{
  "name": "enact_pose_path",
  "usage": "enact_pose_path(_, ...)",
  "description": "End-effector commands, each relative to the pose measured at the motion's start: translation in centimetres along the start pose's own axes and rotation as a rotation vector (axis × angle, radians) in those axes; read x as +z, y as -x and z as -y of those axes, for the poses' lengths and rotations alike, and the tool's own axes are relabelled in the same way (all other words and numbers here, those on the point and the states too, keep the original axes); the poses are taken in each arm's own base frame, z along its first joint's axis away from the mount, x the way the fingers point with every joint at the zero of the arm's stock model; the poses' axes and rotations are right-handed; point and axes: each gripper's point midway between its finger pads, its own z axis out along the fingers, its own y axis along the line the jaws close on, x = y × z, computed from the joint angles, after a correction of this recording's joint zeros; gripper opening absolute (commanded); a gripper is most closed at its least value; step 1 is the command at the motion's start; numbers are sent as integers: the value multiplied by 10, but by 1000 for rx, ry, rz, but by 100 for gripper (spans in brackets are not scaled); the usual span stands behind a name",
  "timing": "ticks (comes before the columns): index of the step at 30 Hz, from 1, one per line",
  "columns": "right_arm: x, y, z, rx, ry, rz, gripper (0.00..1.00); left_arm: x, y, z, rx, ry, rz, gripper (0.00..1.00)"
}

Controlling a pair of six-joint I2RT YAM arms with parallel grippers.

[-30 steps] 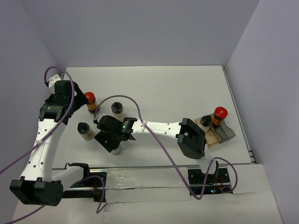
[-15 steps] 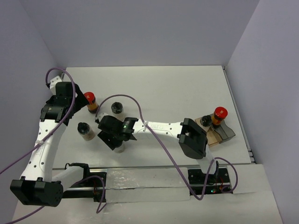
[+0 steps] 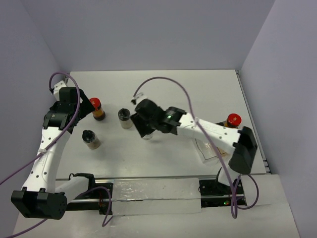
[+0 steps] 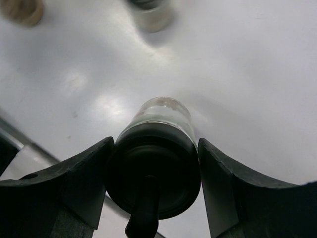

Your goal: Organize the condiment bottles

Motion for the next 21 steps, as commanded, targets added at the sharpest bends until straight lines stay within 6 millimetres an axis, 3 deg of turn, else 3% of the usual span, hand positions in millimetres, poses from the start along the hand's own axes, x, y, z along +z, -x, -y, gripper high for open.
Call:
enact_pose_path(1, -44, 0, 73, 93, -142, 55, 37, -2, 14, 10, -42, -46, 43, 100)
enact_pose_path(3, -59, -12, 102, 137, -192, 59, 37, -2, 15, 12, -44, -54, 40, 100)
enact_pose_path(11, -108, -75, 179, 262, -390, 27, 37, 1, 13, 17, -39, -72, 30, 99)
enact_pose_path(17, -137, -105, 208, 344, -484, 25, 37, 7, 8, 21, -33, -82, 10, 100)
enact_pose_path(21, -146, -123, 219, 385, -527, 12, 36, 11, 7, 23, -27, -85, 3, 100)
